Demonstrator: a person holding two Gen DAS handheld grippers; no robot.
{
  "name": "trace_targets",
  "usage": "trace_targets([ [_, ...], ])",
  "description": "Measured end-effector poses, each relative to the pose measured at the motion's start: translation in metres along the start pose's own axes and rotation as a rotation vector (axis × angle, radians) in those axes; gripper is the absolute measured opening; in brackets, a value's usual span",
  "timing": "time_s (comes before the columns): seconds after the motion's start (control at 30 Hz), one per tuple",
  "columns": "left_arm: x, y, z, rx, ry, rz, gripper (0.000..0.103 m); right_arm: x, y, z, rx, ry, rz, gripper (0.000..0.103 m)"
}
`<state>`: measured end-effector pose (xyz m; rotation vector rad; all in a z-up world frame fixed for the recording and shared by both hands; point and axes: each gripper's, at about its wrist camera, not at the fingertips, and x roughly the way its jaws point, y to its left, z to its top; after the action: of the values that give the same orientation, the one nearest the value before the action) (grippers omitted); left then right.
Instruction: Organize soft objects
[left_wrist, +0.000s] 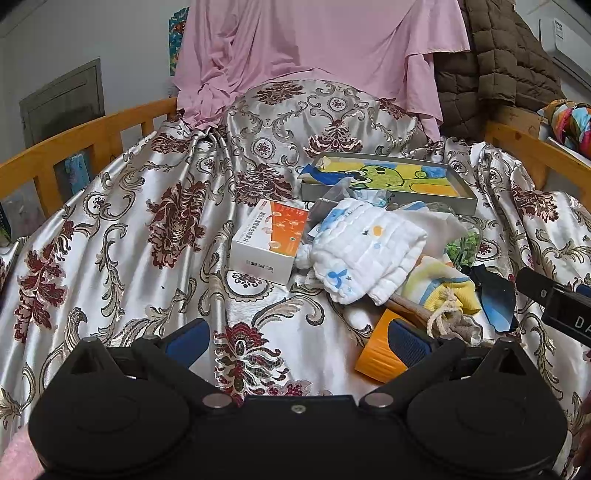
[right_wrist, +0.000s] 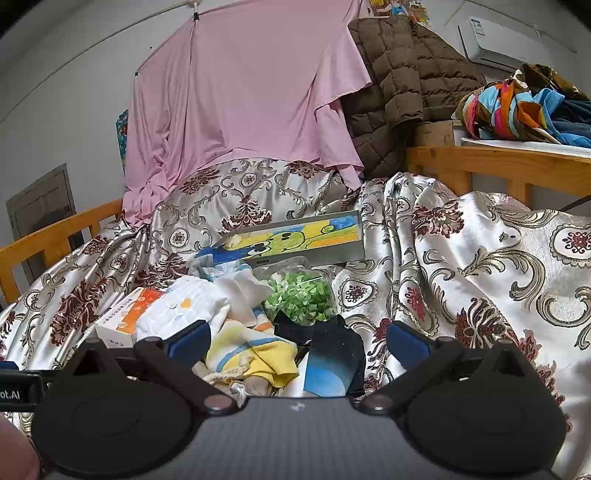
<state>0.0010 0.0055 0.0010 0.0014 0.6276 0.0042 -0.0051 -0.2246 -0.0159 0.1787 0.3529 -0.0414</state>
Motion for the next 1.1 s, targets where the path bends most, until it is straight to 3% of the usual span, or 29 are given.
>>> trace_targets([
  [1.1, 0.0005, 0.002, 0.0003, -0.001, 0.0, -0.002, 0.102, 0.0003, 0.0006, 0.0001, 0.0, 0.003, 0.0, 0.103],
])
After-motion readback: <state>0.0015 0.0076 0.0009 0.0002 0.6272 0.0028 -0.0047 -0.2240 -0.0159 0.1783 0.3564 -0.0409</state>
